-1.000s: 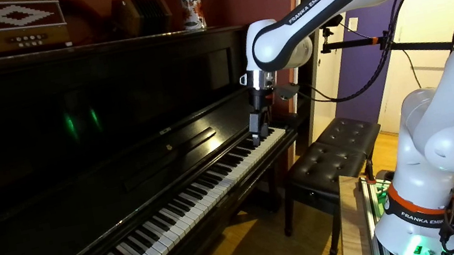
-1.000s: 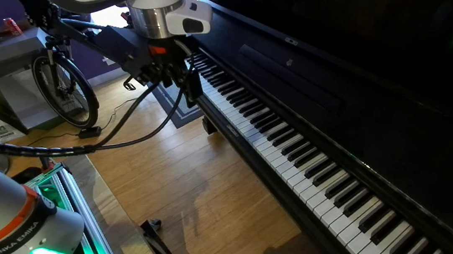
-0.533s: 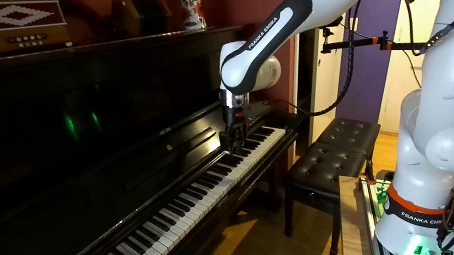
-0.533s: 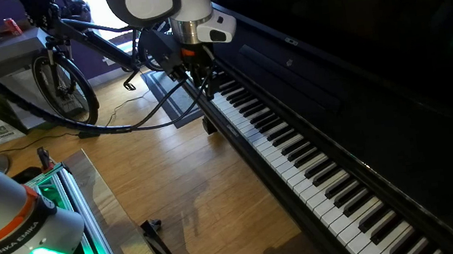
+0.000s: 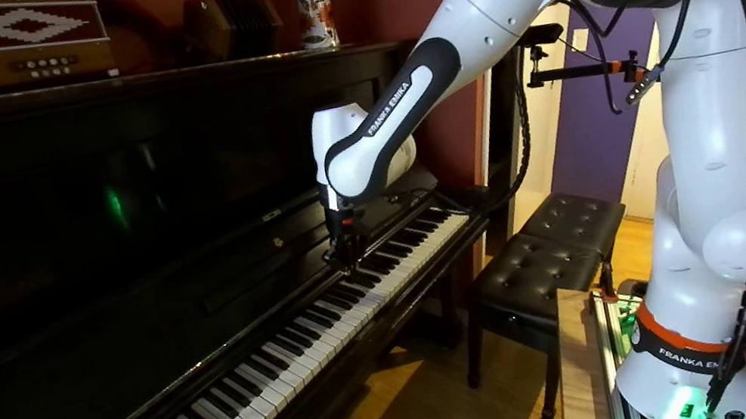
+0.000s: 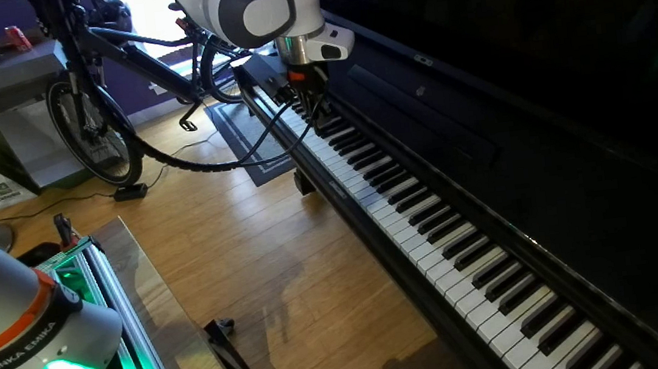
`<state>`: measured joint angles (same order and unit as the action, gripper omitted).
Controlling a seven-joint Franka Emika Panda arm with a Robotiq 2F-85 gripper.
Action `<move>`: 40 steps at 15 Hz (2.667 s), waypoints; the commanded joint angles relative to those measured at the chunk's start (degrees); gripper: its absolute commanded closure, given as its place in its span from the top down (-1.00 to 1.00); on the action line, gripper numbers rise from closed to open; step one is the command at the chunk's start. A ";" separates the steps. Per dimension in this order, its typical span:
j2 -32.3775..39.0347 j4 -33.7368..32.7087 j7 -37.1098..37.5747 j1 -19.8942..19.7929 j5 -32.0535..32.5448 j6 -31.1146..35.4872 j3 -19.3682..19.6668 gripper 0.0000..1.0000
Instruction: Press the black middle key on the keyboard
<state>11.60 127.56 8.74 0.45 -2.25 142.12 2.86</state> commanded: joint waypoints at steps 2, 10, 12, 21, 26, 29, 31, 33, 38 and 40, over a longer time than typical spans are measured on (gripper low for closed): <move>7.00 -3.04 4.62 1.66 5.63 4.98 0.66 -1.00; 6.72 -3.14 3.17 1.19 4.02 4.54 0.16 -1.00; 9.79 -5.92 4.54 2.00 4.93 4.50 0.39 -1.00; 20.24 -15.12 11.39 7.51 10.07 4.57 3.47 -1.00; 24.38 -19.08 11.45 8.07 9.36 5.05 3.99 -1.00; 26.14 -20.74 11.53 8.20 8.86 6.25 3.90 -1.00; 26.94 -21.62 11.28 8.08 8.26 6.78 3.57 -1.00; 27.64 -22.45 11.27 8.26 8.07 6.82 3.58 -1.00; 29.92 -24.72 10.88 8.10 7.48 5.94 3.28 -1.00; 31.21 -25.85 10.89 8.19 7.45 4.78 3.34 -1.00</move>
<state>39.97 104.27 19.08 8.23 5.97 148.16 5.91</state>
